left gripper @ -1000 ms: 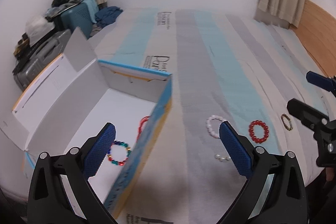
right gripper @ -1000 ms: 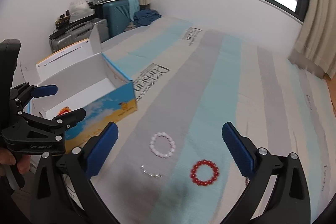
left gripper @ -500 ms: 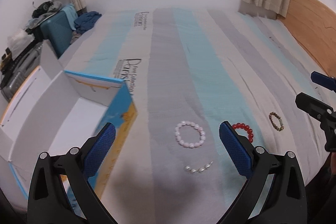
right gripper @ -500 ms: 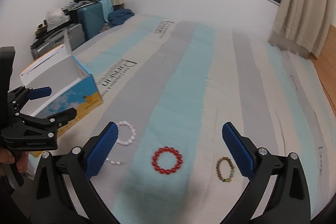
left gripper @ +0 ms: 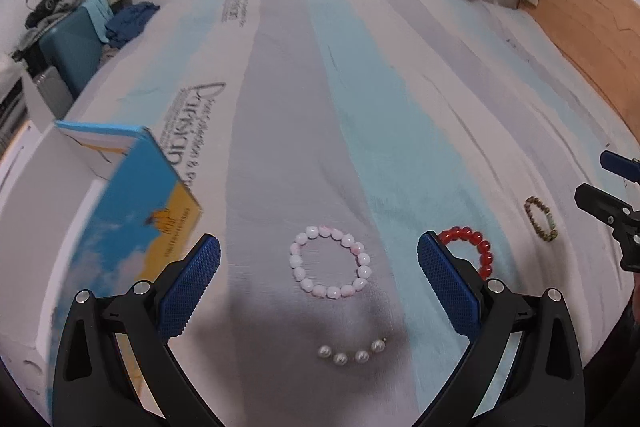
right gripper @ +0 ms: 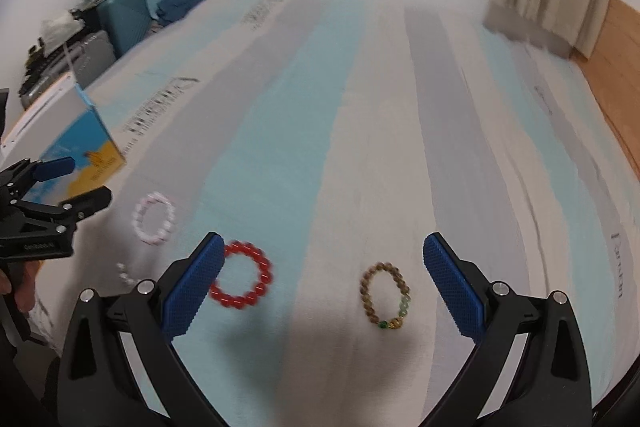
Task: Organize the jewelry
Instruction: 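Move both tools back over the remaining bracelets on the bed, then grasp the brown wooden bead bracelet with right tool while left tool grasps white bead bracelet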
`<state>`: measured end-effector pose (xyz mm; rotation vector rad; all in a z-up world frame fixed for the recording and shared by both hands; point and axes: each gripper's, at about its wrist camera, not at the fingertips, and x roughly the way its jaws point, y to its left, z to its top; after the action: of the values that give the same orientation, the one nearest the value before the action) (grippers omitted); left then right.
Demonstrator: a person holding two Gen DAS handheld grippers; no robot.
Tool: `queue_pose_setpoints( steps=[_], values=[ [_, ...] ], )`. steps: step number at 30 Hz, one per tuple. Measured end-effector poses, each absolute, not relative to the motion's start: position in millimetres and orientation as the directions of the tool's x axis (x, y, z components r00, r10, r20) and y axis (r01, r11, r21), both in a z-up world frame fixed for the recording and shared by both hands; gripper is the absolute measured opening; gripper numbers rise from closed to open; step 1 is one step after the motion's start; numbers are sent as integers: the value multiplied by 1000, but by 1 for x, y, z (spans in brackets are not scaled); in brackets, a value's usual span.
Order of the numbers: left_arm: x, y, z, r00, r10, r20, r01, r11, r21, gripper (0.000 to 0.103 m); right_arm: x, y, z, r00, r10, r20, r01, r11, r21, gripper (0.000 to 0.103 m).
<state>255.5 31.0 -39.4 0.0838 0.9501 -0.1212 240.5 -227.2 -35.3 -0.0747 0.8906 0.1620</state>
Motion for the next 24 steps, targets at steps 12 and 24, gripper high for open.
queue_pose_setpoints(
  steps=[12, 24],
  values=[
    [281, 27, -88, 531, -72, -844, 155, 988, 13, 97, 263, -255, -95, 547, 65, -835, -115, 993, 1, 95],
    [287, 17, -109, 520, -49, -853, 182, 982, 55, 96, 269, -265, -122, 517, 63, -854, -93, 996, 17, 95]
  ],
)
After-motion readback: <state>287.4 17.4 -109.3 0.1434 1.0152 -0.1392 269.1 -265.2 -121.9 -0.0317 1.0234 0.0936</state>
